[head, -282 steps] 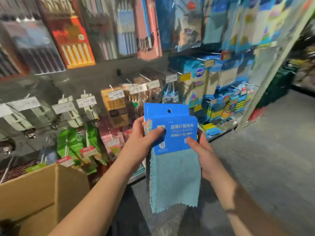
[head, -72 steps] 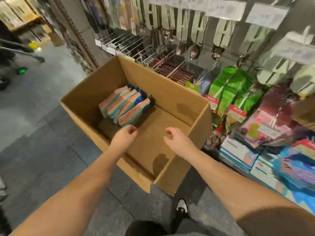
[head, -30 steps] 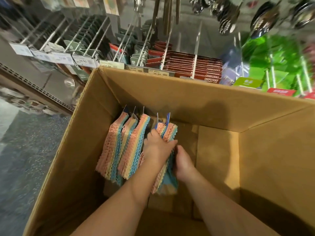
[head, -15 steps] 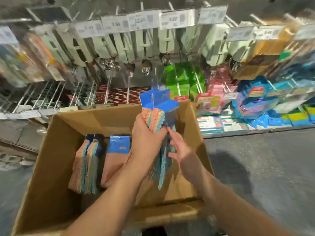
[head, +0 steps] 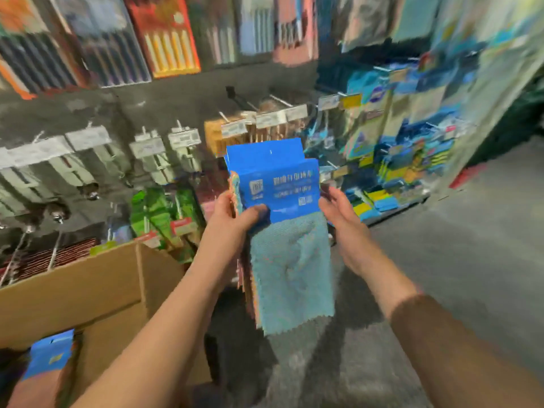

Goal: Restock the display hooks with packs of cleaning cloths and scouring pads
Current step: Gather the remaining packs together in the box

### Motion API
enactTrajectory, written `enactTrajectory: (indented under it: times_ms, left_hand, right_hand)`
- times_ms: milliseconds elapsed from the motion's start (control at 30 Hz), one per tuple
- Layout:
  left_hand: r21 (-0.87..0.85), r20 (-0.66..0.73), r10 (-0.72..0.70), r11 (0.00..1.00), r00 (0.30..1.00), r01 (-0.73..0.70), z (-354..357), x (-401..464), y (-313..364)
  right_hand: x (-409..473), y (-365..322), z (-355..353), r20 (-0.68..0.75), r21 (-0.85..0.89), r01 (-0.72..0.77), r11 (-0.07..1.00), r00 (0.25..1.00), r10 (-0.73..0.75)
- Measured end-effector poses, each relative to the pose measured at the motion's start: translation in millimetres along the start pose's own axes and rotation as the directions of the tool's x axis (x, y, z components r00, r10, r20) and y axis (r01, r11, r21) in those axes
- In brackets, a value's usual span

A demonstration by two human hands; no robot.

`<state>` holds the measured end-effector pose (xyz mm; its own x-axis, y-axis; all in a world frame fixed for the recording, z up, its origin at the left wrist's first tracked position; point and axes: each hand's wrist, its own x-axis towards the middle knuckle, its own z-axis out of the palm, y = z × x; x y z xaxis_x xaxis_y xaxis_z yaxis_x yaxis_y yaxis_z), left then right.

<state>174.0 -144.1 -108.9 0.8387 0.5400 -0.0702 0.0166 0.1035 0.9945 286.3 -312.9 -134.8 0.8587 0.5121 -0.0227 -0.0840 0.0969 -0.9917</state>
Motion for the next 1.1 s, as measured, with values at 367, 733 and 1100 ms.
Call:
enactTrajectory:
  times_ms: [367, 733, 1100]
  left_hand:
    - [-0.095, 0.343, 0.07, 0.995, 0.937, -0.039, 237.2, 45.8, 50.5]
    - [0.003, 0.393, 0.201, 0.976, 0.897, -0.22, 396.5, 200.4, 60.9]
    - [0.157, 0.187, 0.261, 0.944, 0.947, -0.292, 528.1, 341.2, 116.4]
  right_hand:
    - [3.7, -85.1, -196.6, -0.254, 0.164, 0.13, 0.978, 0.963, -0.086]
    - [135.6, -132.6, -340.1, -0.262, 0.083, 0.211, 0.974, 0.948, -0.183]
    - [295.5, -197.9, -453.1, -0.272, 0.275, 0.217, 0.937, 0.952, -0.14]
